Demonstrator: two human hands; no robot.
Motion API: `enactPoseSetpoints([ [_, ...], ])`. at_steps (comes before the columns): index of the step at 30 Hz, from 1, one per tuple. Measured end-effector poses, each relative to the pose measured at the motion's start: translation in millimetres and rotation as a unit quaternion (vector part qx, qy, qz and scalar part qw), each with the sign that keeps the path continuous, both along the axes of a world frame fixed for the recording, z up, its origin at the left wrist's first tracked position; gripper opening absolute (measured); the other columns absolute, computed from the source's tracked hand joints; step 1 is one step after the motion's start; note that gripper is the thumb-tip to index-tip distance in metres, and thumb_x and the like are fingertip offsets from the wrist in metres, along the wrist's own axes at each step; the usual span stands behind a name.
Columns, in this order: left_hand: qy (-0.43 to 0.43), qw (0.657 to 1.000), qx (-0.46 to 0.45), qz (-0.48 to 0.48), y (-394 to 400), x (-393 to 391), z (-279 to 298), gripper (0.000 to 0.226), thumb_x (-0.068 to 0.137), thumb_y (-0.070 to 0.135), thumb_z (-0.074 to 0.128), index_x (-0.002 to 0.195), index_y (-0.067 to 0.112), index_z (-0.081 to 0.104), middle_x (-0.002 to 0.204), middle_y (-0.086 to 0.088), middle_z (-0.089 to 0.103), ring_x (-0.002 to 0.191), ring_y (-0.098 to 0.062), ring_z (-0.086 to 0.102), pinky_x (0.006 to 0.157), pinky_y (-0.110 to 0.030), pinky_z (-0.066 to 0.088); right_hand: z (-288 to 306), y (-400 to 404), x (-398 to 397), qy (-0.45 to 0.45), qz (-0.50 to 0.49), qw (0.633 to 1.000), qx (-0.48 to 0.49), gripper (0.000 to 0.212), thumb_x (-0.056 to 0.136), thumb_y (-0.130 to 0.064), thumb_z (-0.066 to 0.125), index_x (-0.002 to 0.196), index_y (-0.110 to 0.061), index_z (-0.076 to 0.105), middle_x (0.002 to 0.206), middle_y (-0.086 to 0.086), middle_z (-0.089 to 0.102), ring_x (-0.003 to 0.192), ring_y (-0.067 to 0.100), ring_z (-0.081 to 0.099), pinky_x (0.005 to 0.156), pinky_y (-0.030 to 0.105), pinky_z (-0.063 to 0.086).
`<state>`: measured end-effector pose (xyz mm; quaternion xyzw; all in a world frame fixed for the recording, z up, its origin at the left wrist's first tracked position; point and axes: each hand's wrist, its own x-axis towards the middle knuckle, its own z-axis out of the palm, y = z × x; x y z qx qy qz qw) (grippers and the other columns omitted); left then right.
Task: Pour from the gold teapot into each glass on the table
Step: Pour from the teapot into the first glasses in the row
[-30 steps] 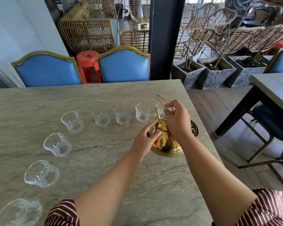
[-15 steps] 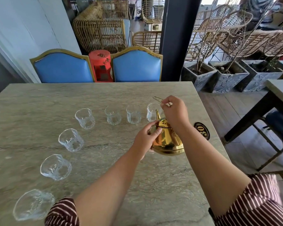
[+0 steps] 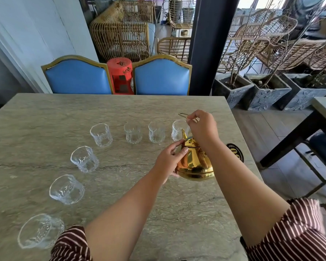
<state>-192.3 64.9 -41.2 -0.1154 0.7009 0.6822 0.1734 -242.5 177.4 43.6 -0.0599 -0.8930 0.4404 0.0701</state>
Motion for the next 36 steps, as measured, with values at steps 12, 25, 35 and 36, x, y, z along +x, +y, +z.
enactPoseSetpoints([
  [12, -0.013, 1.000, 0.013, 0.003, 2.9, 1.4, 4.7, 0.041, 0.093, 0.036, 0.068, 0.131, 0.045, 0.058, 0.132, -0.006, 0.065, 0.113, -0.028, 0.067, 0.079, -0.061, 0.060, 6.0, 1.0, 2.3, -0.012, -0.003, 1.000, 0.009, 0.012, 0.092, -0.014, 0.058, 0.099, -0.009, 0.067, 0.095, 0.006, 0.070, 0.090, 0.031, 0.066, 0.073, 0.038, 0.055],
  [25, -0.018, 1.000, 0.010, 0.002, 0.9, 0.7, 4.5, 0.037, 0.092, 0.038, 0.069, 0.126, 0.047, 0.059, 0.132, -0.008, 0.064, 0.110, -0.028, 0.069, 0.074, -0.061, 0.060, 4.5, 0.2, -1.0, -0.015, -0.003, 1.000, 0.004, 0.013, 0.092, -0.013, 0.058, 0.099, -0.008, 0.068, 0.104, 0.005, 0.068, 0.087, 0.026, 0.064, 0.072, 0.034, 0.052],
  [35, -0.021, 1.000, 0.013, 0.000, -1.4, -1.1, 2.2, 0.042, 0.092, 0.038, 0.069, 0.131, 0.044, 0.058, 0.130, -0.008, 0.065, 0.108, -0.028, 0.070, 0.074, -0.062, 0.060, 2.1, -1.3, -4.6, -0.012, 0.002, 1.000, 0.008, 0.013, 0.093, -0.013, 0.058, 0.099, -0.009, 0.068, 0.102, 0.005, 0.068, 0.070, 0.012, 0.050, 0.062, 0.027, 0.042],
  [36, -0.020, 1.000, 0.012, -0.001, -1.7, -1.2, 2.1, 0.043, 0.092, 0.037, 0.069, 0.133, 0.043, 0.058, 0.130, -0.008, 0.065, 0.107, -0.027, 0.070, 0.074, -0.061, 0.060, 1.9, -1.3, -4.7, -0.011, 0.001, 1.000, 0.009, 0.013, 0.092, -0.013, 0.058, 0.098, -0.009, 0.068, 0.101, 0.005, 0.068, 0.070, 0.012, 0.050, 0.062, 0.027, 0.042],
])
